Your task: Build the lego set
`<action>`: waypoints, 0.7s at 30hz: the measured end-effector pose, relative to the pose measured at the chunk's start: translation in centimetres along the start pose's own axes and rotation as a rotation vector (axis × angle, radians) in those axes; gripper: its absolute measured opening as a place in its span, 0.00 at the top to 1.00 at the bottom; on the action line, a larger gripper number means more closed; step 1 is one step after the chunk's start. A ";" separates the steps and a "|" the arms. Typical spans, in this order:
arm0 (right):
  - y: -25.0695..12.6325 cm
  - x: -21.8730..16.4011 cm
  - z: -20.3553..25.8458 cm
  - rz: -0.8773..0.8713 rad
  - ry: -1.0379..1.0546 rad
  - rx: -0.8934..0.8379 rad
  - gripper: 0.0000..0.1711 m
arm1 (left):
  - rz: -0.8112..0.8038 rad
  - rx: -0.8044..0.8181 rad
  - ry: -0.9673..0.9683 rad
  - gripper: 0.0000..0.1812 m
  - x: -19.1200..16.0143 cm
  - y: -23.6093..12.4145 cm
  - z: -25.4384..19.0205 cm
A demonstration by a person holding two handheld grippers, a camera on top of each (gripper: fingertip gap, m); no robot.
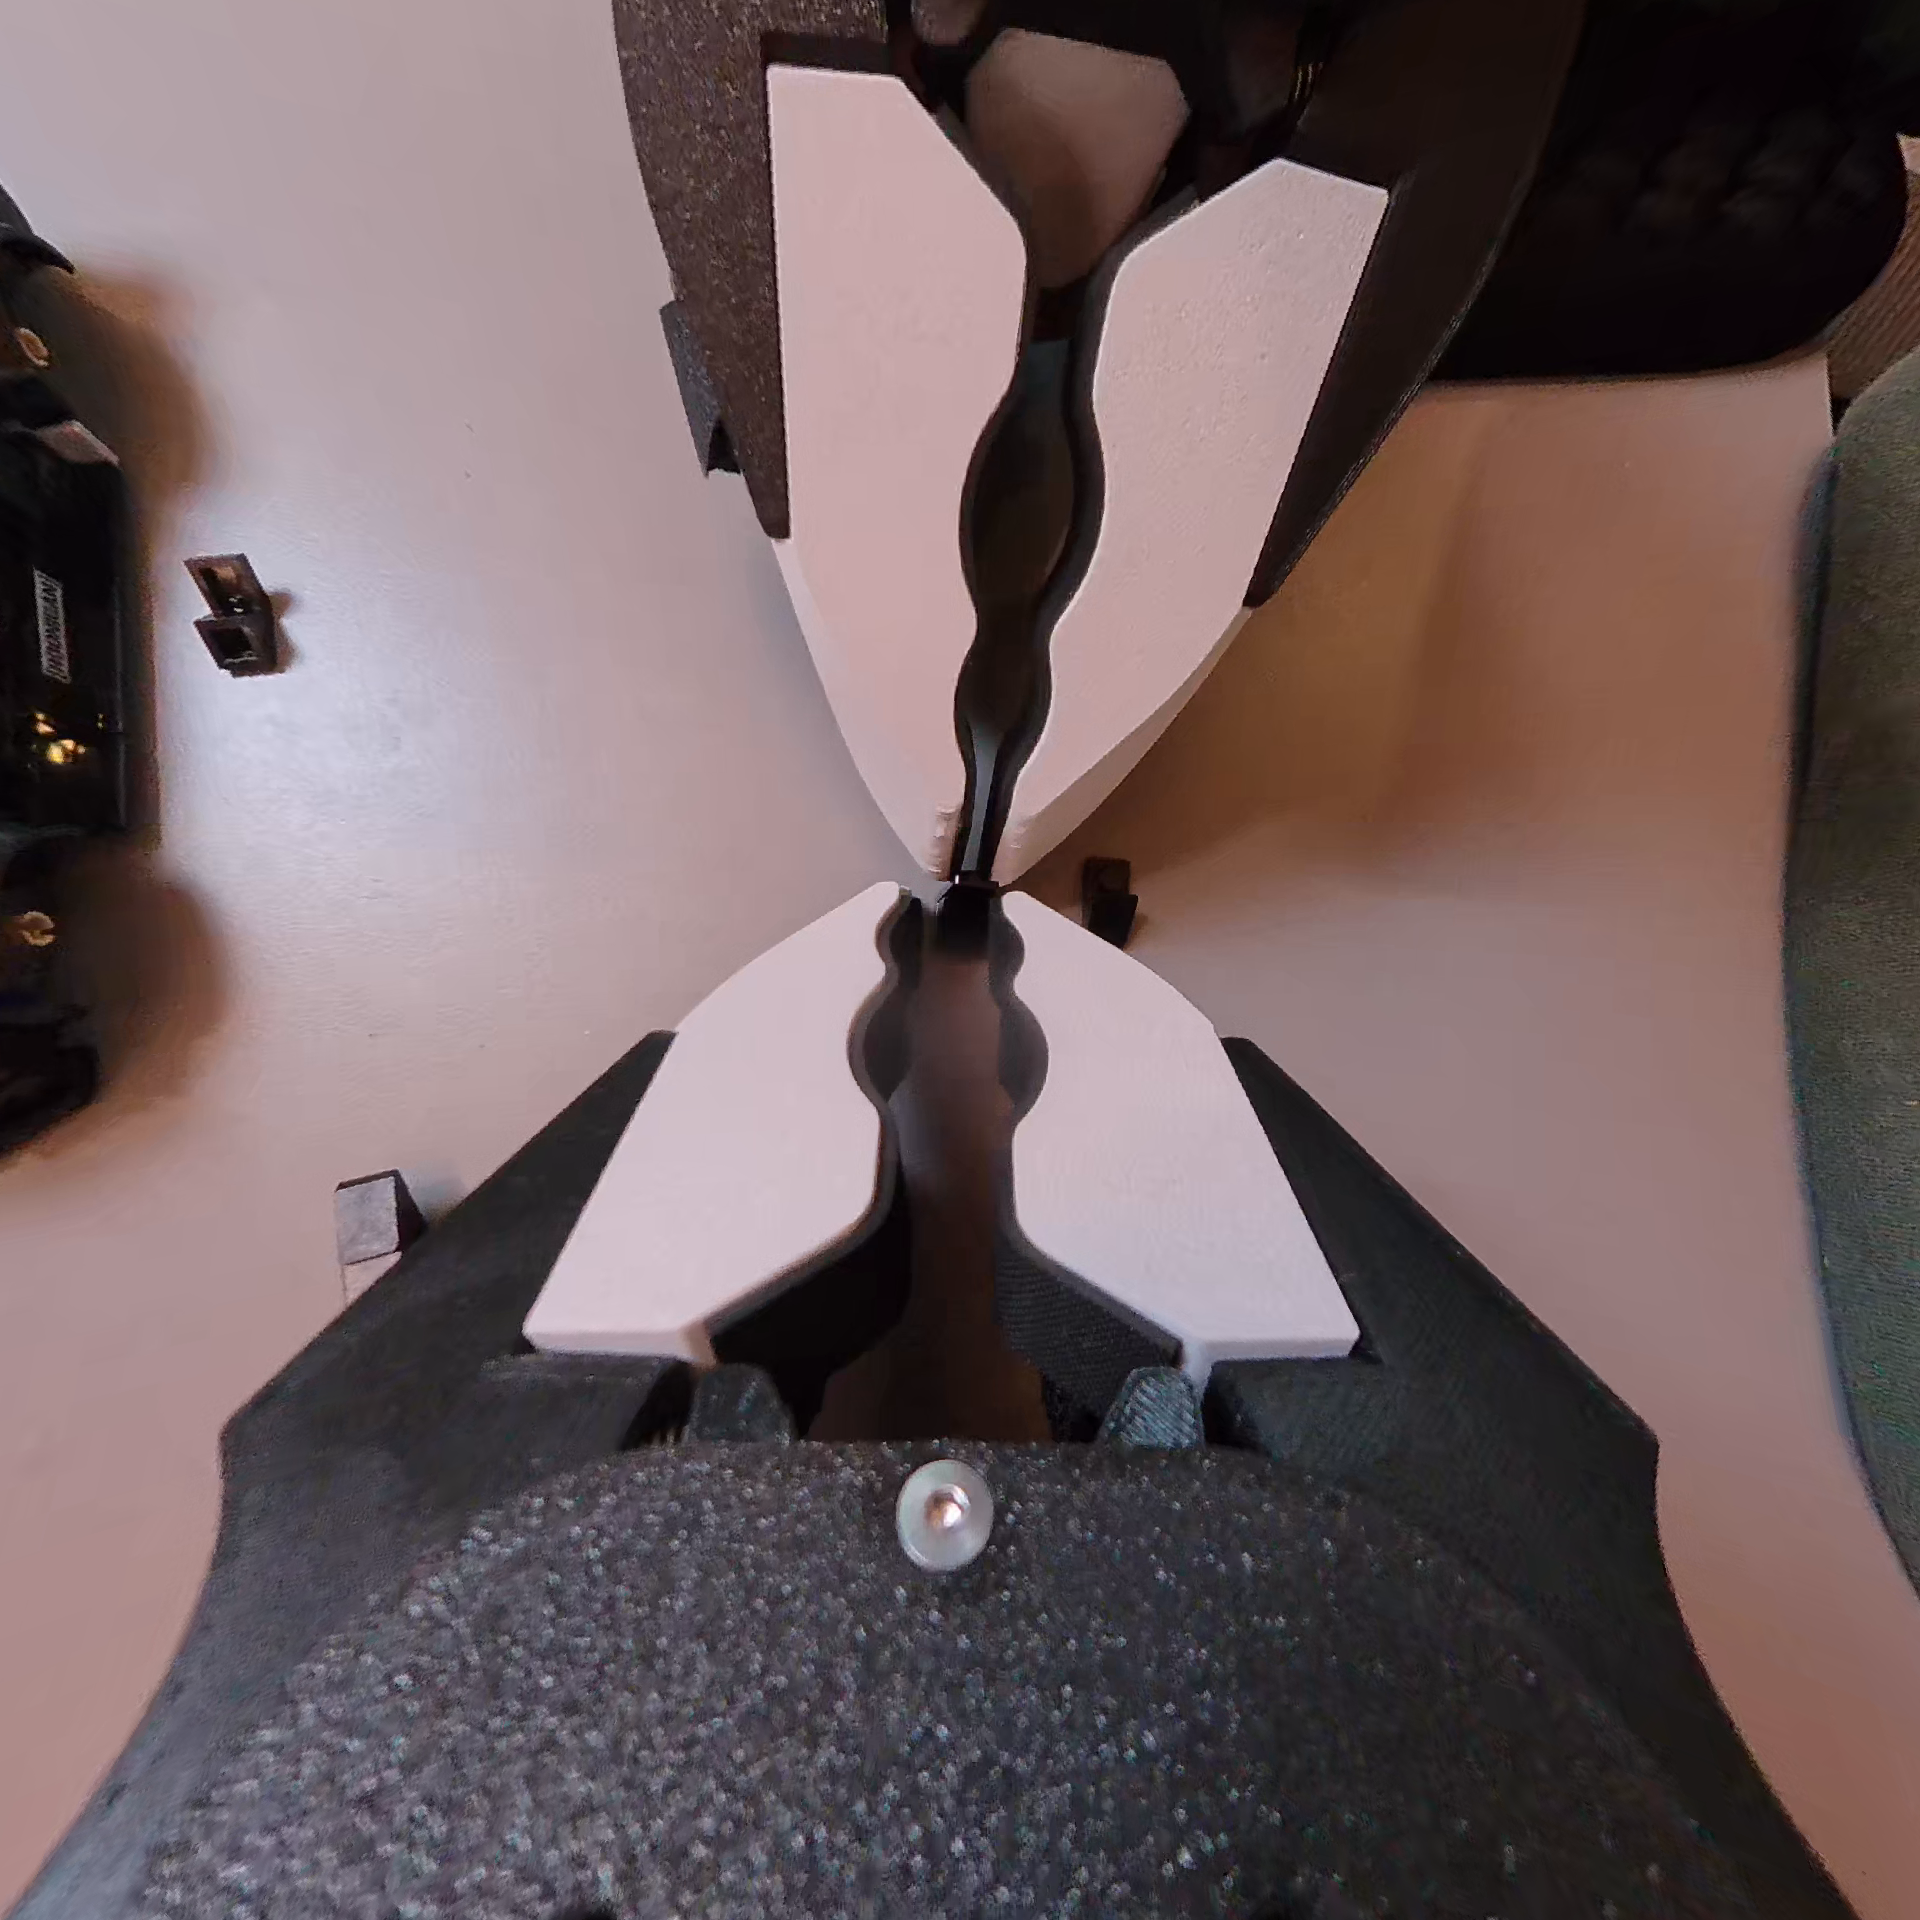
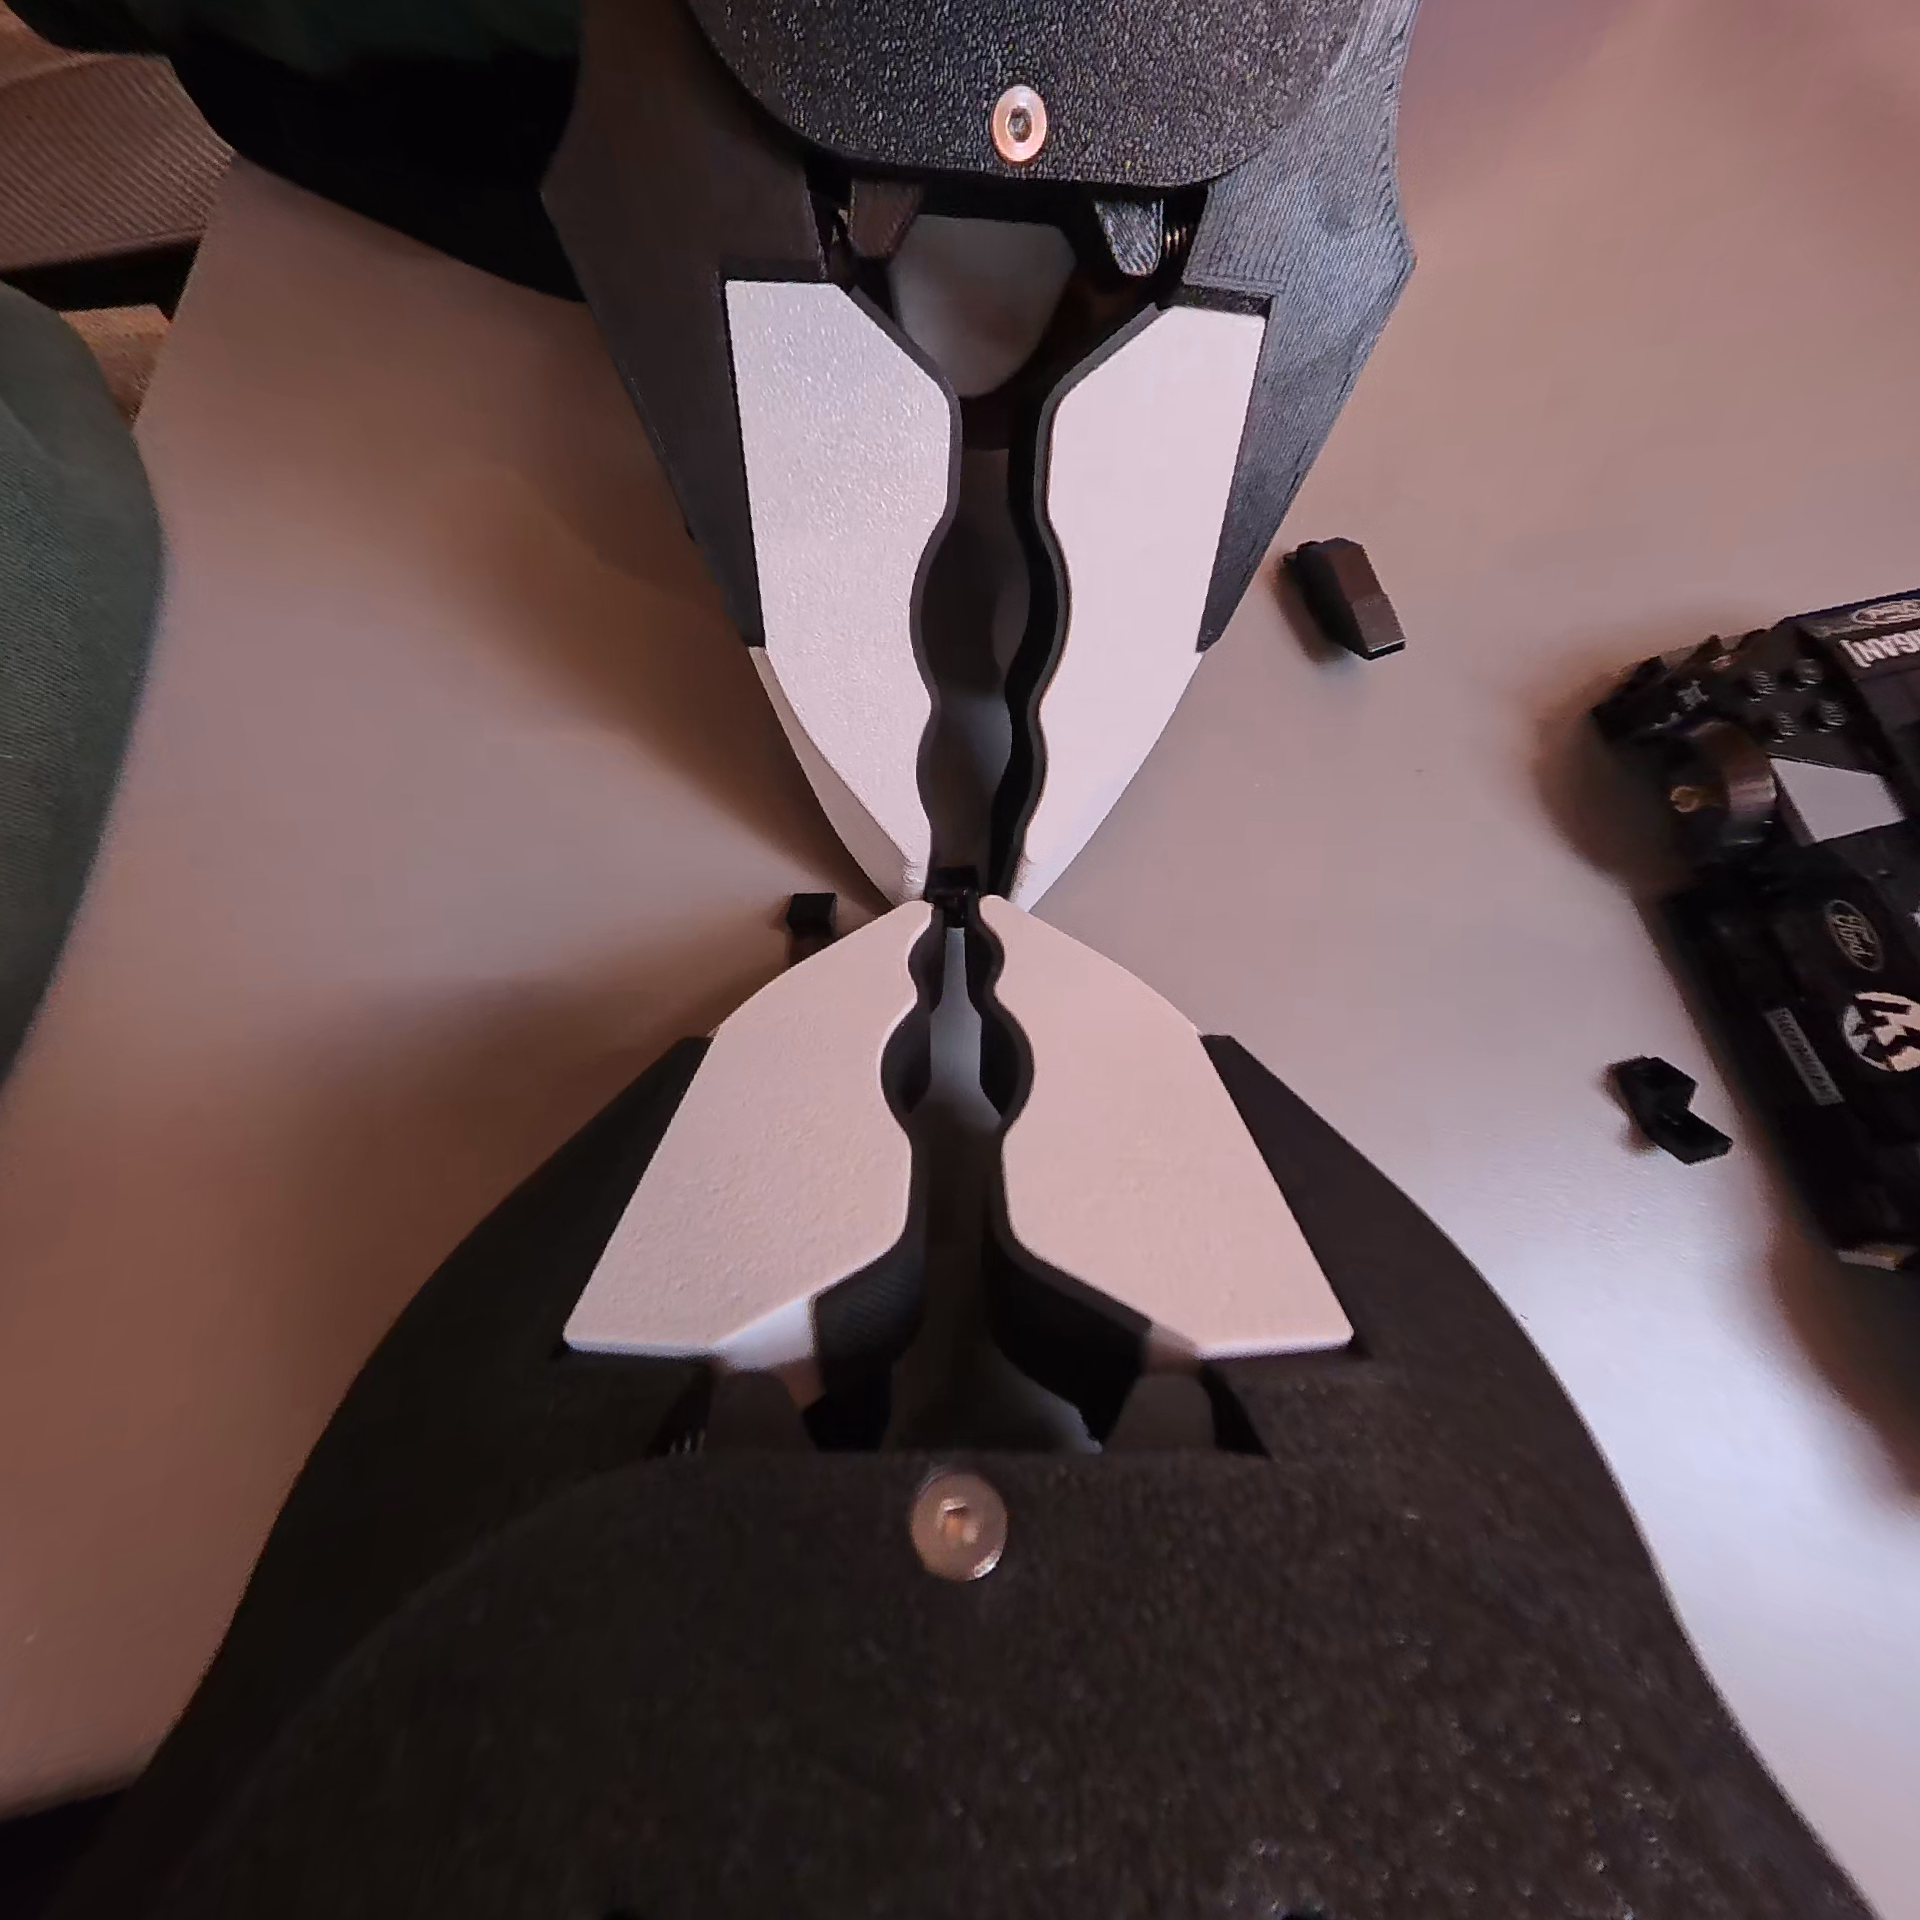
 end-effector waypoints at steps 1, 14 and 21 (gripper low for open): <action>0.0 0.0 0.0 0.000 0.000 0.002 0.98 | -0.004 0.000 0.000 0.92 0.0 0.0 0.0; -1.1 0.1 -1.1 -0.076 0.117 0.009 0.98 | -0.148 0.123 0.088 0.86 0.6 -2.7 -0.2; -3.9 2.2 -3.0 -0.251 0.575 0.261 0.98 | -0.228 0.221 0.328 0.85 2.5 -3.9 -2.2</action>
Point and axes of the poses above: each gripper's, where its closed fingertips meet, y out along the fingers, x out of its top, z = x × y across the jaws, the point moved 4 cm from there along -y, back along the fingers, and after that the axes turned 14 degrees about -x, right-handed, at the moved point
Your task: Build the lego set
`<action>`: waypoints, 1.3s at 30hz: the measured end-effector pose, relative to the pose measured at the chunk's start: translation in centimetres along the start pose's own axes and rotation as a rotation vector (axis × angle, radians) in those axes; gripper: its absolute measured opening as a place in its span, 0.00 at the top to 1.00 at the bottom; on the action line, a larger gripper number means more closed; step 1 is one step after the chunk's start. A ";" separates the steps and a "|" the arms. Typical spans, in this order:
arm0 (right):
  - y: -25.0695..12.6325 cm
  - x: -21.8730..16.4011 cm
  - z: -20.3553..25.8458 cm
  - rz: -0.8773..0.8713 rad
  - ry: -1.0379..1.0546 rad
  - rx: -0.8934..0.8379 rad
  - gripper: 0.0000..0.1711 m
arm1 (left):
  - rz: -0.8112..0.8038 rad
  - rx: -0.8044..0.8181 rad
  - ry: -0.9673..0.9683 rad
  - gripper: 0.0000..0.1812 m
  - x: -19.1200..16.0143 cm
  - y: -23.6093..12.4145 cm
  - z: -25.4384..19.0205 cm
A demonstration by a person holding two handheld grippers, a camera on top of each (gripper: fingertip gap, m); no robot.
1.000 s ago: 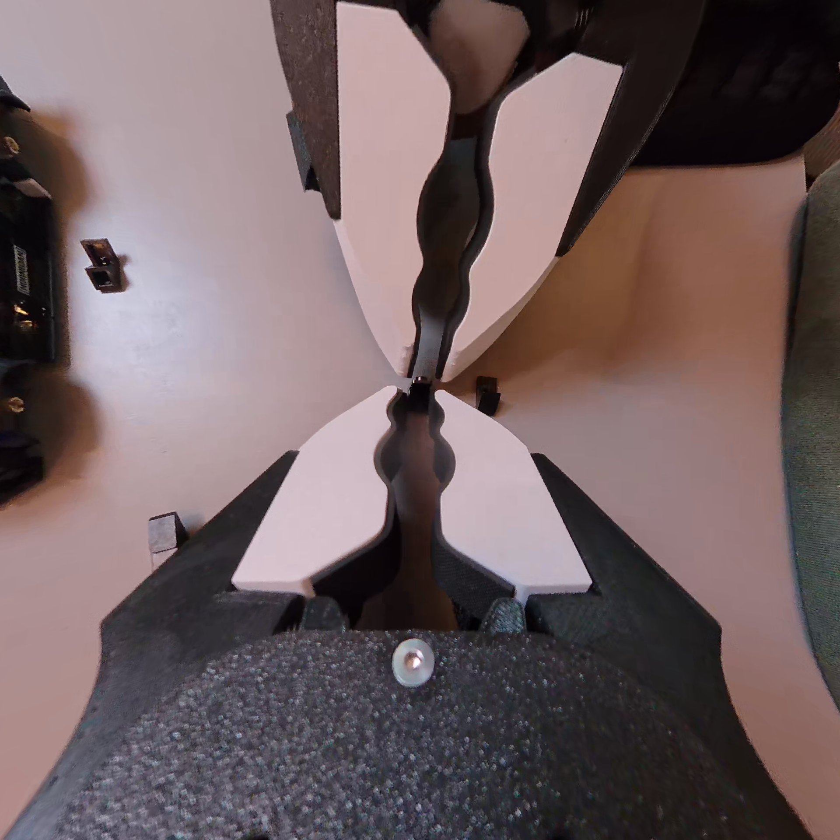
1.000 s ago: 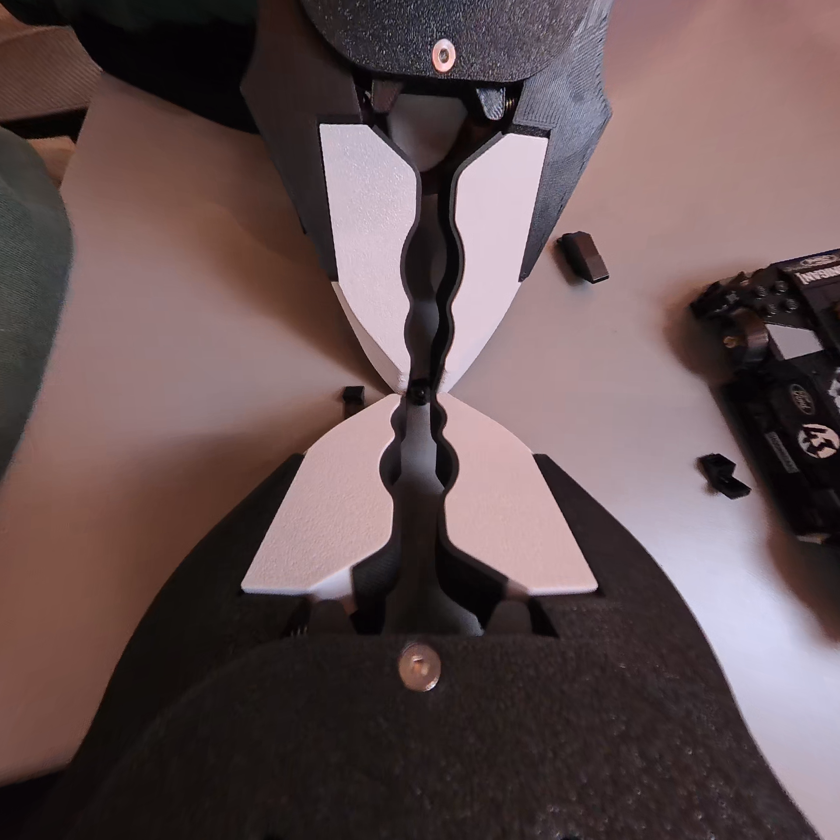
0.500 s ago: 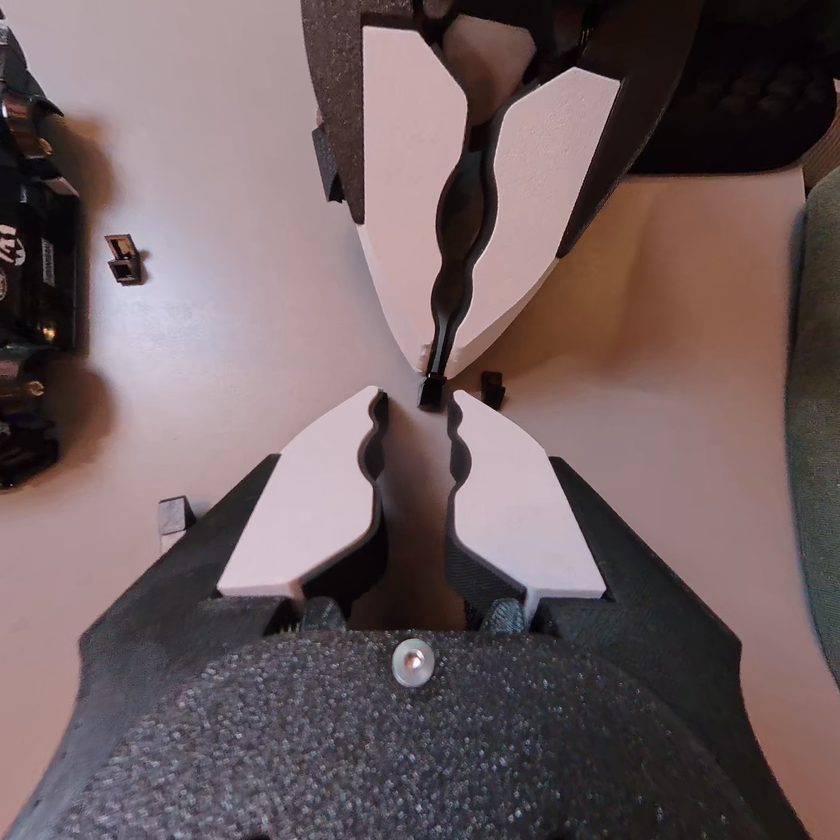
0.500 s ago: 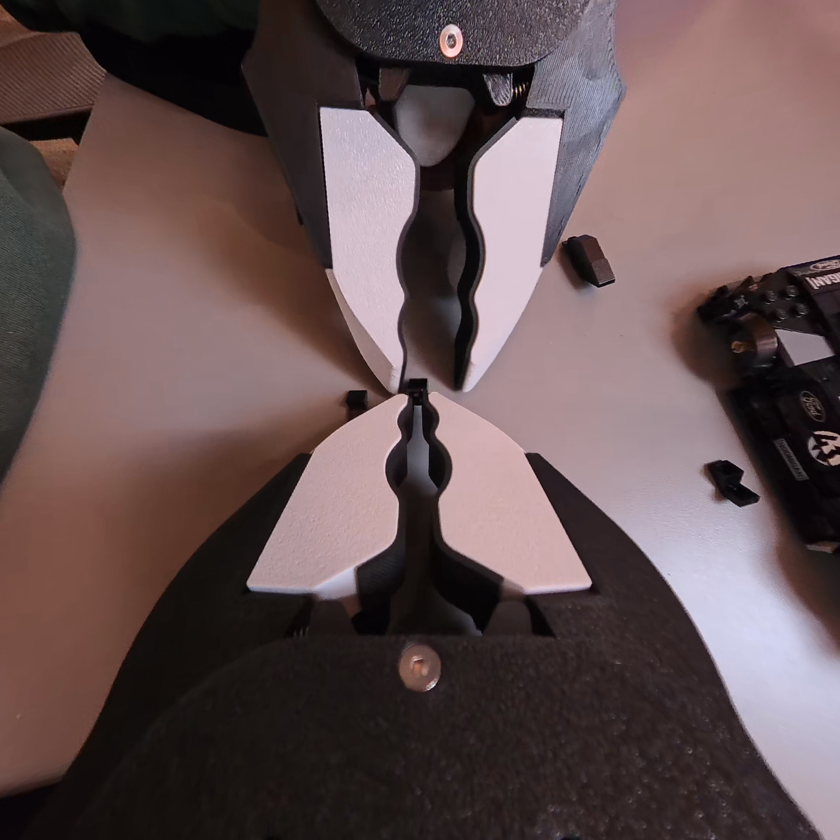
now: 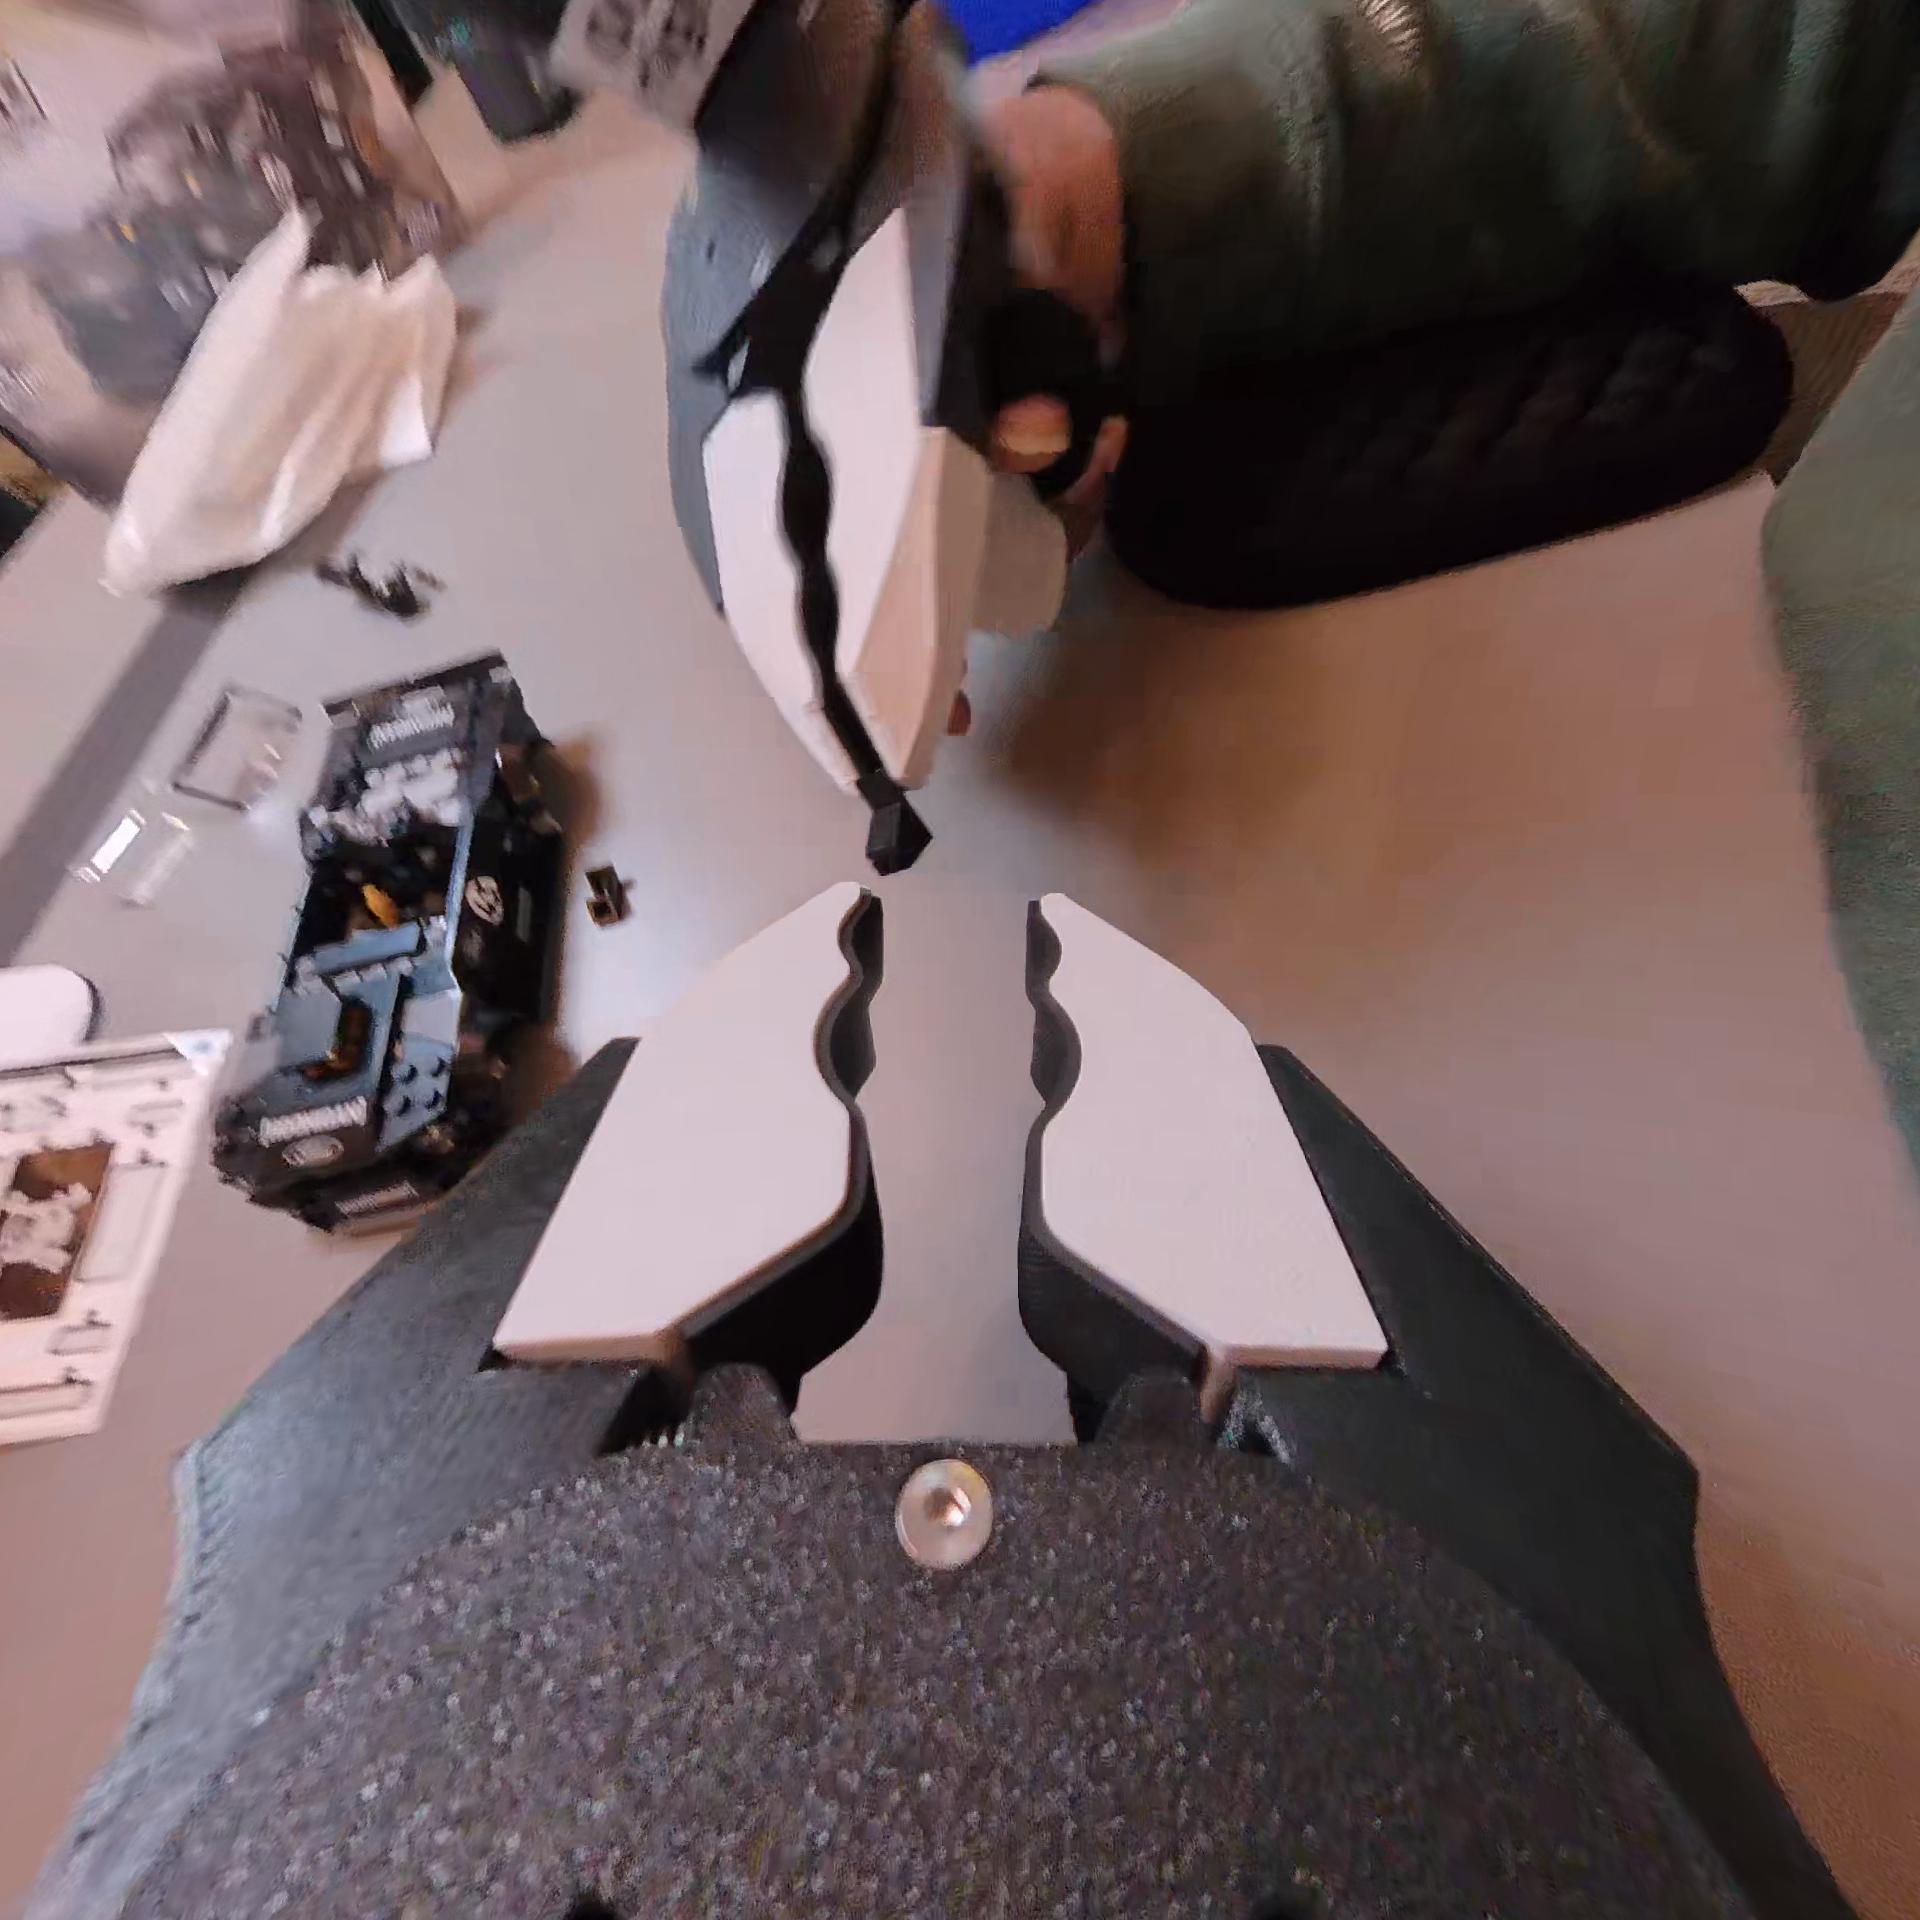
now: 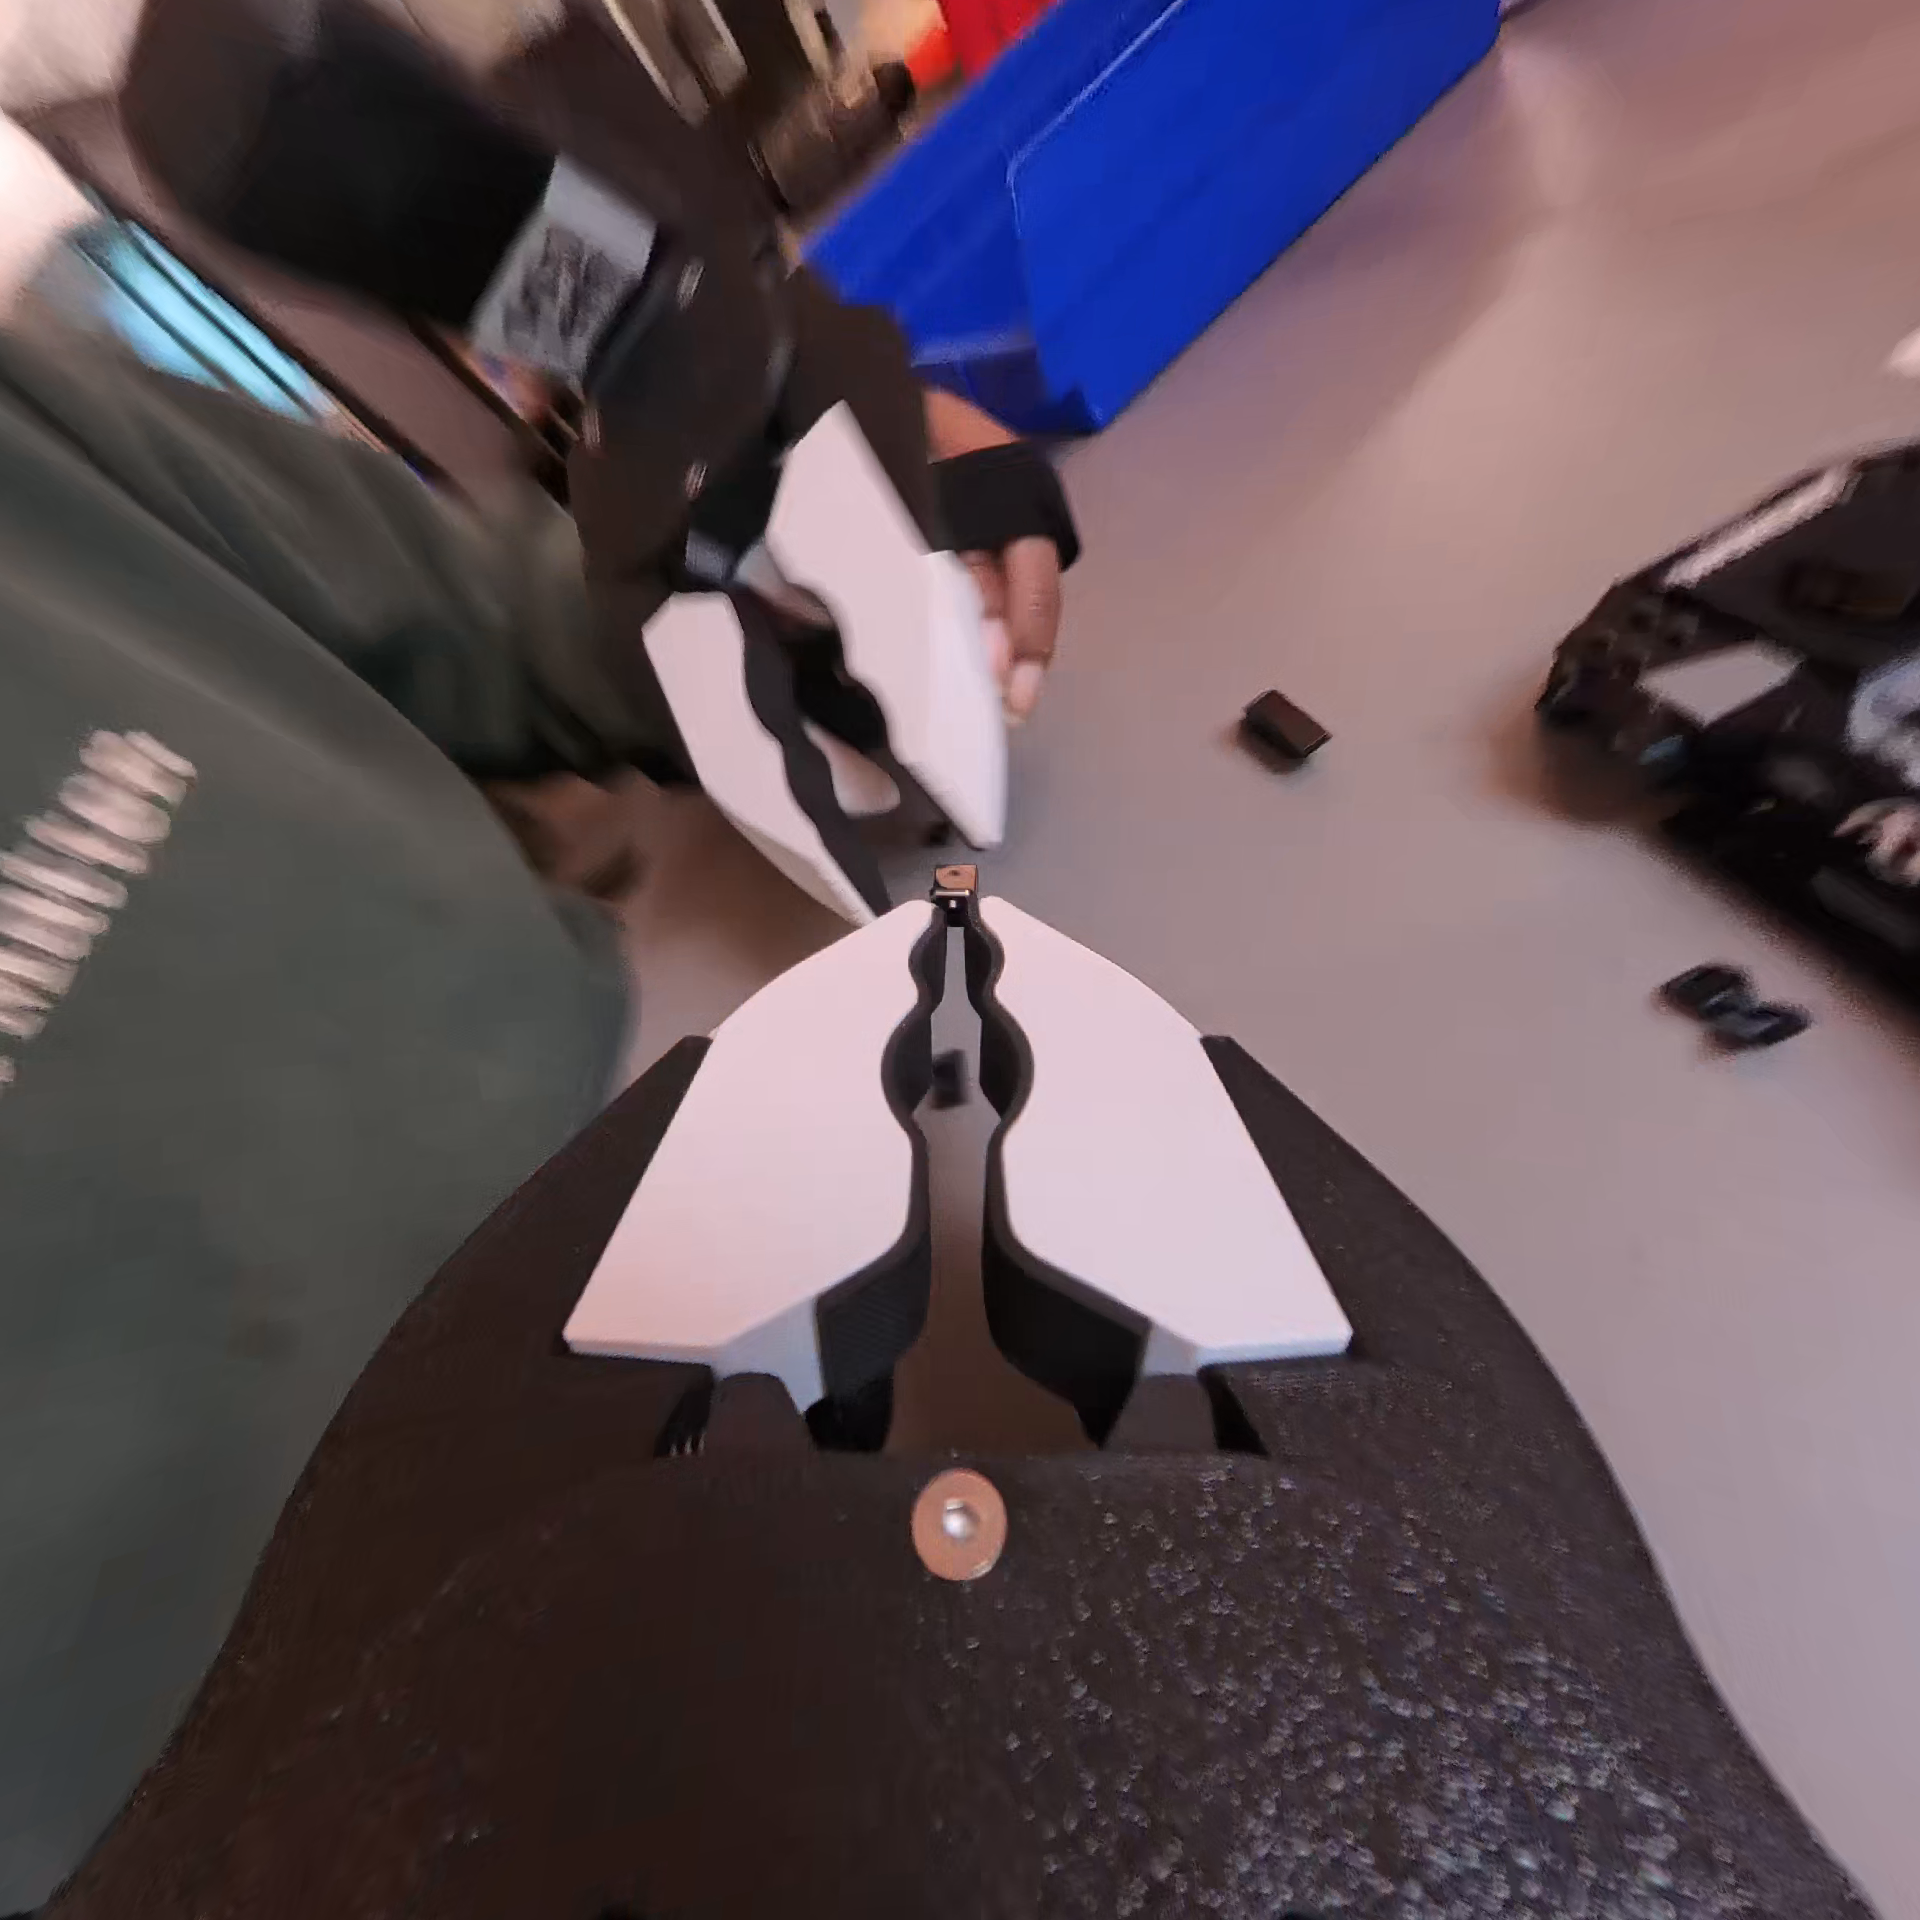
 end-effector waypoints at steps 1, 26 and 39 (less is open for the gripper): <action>-0.1 0.1 -0.1 0.001 0.067 0.042 0.98 | -0.017 0.012 0.031 0.85 0.4 -0.1 -0.2; 0.6 -0.4 1.2 0.065 0.278 0.284 1.00 | 0.056 0.116 0.341 0.96 1.1 0.2 -1.3; -0.2 0.1 1.6 0.006 0.244 0.298 0.92 | 0.021 0.113 0.325 0.96 1.6 0.0 -1.5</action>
Point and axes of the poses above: each gripper's, where its closed fingertips meet, y out along the fingers, x out of its top, z = x × y across the jaws, the point moved 4 cm from there along -y, back along the fingers, and after that the axes turned 14 degrees about -x, right-handed, at the moved point
